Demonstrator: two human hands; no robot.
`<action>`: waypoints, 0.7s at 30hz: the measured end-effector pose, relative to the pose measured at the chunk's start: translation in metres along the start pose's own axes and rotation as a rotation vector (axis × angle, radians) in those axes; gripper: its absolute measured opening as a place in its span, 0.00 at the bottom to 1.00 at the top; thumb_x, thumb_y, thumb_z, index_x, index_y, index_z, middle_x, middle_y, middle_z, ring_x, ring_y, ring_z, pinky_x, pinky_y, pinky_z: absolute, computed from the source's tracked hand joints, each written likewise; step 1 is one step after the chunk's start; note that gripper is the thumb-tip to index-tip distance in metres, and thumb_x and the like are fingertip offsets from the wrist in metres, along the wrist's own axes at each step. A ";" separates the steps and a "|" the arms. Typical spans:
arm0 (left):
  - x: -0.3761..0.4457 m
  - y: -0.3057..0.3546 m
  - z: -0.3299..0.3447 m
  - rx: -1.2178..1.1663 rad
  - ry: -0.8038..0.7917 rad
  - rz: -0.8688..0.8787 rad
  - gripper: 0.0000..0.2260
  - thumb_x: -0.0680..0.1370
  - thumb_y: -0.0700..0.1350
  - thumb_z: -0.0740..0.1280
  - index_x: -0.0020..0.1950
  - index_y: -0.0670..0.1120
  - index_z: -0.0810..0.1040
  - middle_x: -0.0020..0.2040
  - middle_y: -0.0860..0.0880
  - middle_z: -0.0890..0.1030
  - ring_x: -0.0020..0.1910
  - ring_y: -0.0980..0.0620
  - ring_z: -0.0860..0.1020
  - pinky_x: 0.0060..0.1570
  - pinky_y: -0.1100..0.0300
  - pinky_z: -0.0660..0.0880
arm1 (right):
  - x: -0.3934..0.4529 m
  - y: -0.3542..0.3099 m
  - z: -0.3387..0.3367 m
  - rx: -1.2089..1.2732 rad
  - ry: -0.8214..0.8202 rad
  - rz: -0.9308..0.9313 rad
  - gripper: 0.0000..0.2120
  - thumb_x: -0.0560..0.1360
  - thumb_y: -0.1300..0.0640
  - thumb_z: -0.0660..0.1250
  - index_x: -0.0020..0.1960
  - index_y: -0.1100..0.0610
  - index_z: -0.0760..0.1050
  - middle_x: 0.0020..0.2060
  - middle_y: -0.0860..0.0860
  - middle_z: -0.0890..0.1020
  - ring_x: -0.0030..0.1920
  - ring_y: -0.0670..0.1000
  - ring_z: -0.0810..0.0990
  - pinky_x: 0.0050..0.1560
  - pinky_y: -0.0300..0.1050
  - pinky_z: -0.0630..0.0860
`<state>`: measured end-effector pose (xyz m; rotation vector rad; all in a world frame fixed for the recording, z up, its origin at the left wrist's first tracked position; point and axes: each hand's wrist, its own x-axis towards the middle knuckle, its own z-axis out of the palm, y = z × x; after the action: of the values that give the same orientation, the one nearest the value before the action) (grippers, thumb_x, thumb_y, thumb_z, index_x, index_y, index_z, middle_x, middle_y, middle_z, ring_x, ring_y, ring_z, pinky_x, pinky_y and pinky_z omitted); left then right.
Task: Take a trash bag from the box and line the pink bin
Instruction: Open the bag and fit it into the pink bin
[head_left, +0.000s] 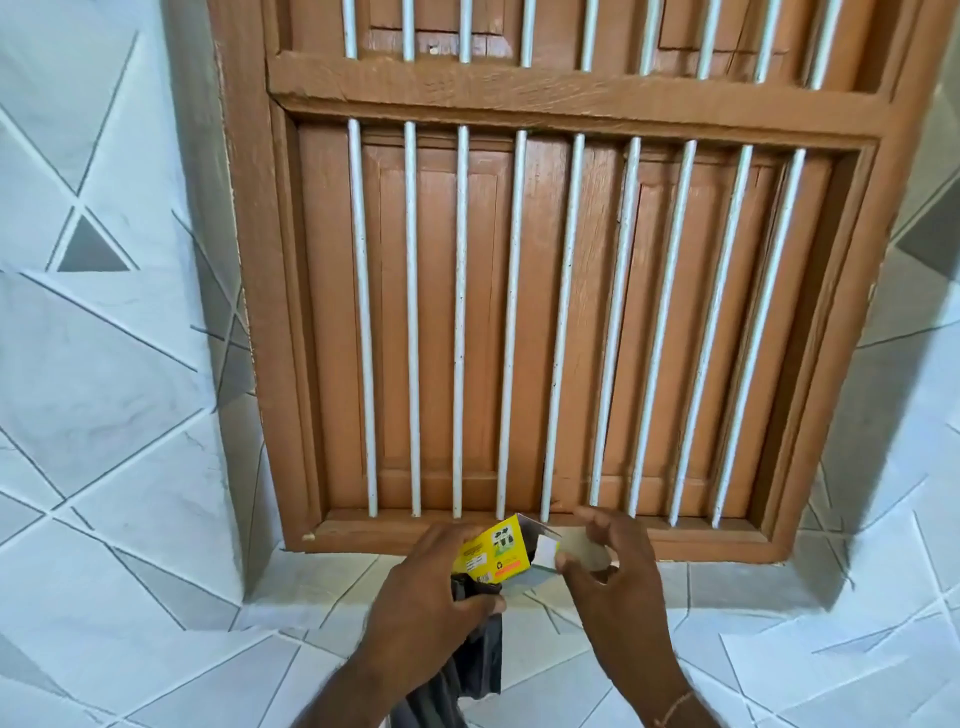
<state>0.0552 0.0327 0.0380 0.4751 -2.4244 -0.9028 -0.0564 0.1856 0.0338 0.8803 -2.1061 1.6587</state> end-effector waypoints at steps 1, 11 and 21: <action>0.001 0.005 0.004 0.022 -0.004 0.010 0.29 0.68 0.58 0.75 0.65 0.63 0.67 0.59 0.67 0.72 0.57 0.62 0.73 0.57 0.67 0.72 | 0.002 0.004 -0.003 -0.021 0.044 -0.013 0.28 0.65 0.66 0.76 0.54 0.41 0.71 0.54 0.45 0.75 0.55 0.39 0.72 0.54 0.40 0.74; 0.007 0.022 0.016 0.107 0.027 0.043 0.29 0.67 0.59 0.75 0.65 0.62 0.69 0.58 0.64 0.73 0.56 0.60 0.74 0.56 0.62 0.75 | -0.006 0.005 0.003 0.333 -0.028 0.112 0.14 0.72 0.63 0.71 0.53 0.47 0.77 0.48 0.44 0.84 0.51 0.42 0.82 0.53 0.37 0.80; 0.005 0.028 0.014 0.261 0.048 0.106 0.30 0.69 0.61 0.72 0.68 0.63 0.65 0.62 0.63 0.71 0.58 0.59 0.75 0.52 0.68 0.70 | -0.005 0.004 0.017 0.261 0.072 0.163 0.08 0.74 0.66 0.67 0.44 0.54 0.77 0.43 0.50 0.83 0.47 0.40 0.79 0.40 0.24 0.75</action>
<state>0.0392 0.0574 0.0500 0.4505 -2.5079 -0.5272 -0.0526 0.1716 0.0235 0.7234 -1.9890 2.0526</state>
